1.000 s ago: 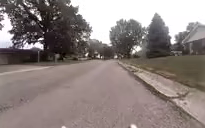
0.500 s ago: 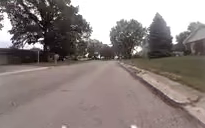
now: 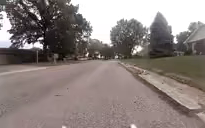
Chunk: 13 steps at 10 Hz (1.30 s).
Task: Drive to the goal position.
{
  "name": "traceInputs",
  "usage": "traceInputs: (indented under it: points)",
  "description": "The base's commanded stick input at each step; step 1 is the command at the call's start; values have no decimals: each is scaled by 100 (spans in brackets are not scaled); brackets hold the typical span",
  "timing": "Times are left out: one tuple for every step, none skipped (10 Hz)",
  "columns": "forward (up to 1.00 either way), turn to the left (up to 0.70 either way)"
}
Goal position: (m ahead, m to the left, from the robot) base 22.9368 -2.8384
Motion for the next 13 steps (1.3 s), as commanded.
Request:
traceInputs:
  points:
    - [50,0]
    - [50,0]
    - [50,0]
    - [50,0]
    - [50,0]
    - [50,0]
    - [50,0]
    - [50,0]
    - [50,0]
    - [50,0]
    - [50,0]
    - [50,0]
    - [50,0]
